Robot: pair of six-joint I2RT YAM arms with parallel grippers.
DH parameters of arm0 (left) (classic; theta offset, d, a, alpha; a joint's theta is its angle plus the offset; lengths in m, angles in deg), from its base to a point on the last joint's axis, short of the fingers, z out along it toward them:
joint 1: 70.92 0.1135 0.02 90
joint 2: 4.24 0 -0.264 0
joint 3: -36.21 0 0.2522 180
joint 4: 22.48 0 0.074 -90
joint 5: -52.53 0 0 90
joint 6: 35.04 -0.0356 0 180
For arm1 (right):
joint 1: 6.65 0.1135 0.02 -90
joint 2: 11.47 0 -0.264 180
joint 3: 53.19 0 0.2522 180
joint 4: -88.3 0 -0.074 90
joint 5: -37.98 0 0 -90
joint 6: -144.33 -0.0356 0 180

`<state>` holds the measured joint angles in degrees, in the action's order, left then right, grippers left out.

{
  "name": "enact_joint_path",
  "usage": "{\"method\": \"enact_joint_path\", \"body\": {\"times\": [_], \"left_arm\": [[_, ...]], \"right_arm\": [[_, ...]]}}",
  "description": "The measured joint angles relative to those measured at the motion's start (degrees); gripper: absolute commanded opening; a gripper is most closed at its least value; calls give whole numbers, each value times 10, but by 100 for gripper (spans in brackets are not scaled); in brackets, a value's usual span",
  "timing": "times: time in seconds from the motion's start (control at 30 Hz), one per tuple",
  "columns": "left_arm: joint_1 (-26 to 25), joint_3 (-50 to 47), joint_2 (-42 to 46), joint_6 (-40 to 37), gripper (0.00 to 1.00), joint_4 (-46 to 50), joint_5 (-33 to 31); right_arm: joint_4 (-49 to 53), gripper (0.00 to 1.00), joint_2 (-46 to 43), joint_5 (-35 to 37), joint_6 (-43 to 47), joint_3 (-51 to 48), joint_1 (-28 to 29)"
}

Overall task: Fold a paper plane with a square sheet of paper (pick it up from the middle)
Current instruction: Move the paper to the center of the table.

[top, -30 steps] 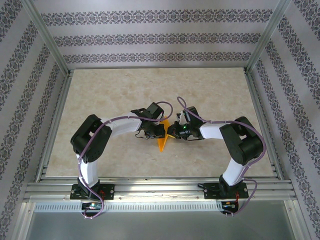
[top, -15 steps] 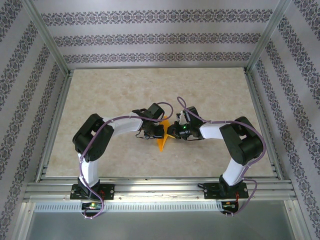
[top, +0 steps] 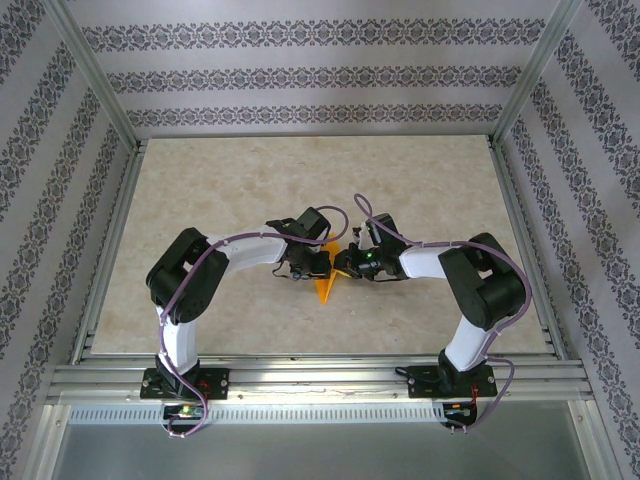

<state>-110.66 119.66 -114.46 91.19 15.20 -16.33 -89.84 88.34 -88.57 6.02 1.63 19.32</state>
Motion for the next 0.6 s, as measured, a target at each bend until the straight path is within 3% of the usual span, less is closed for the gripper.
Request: {"method": "enact_joint_path", "body": {"times": [0.2, 0.3, 0.6], "left_arm": [[0, 2, -7, 0, 9, 0, -1], [0, 11, -7, -5, 6, 8, -10], [28, 75, -7, -59, 6, 100, -92]], "right_arm": [[-1, 19, 0, 0, 0, 0, 0], [2, 26, -6, 0, 0, -5, -7], [25, 36, -122, 1, 9, -39, -84]]}}
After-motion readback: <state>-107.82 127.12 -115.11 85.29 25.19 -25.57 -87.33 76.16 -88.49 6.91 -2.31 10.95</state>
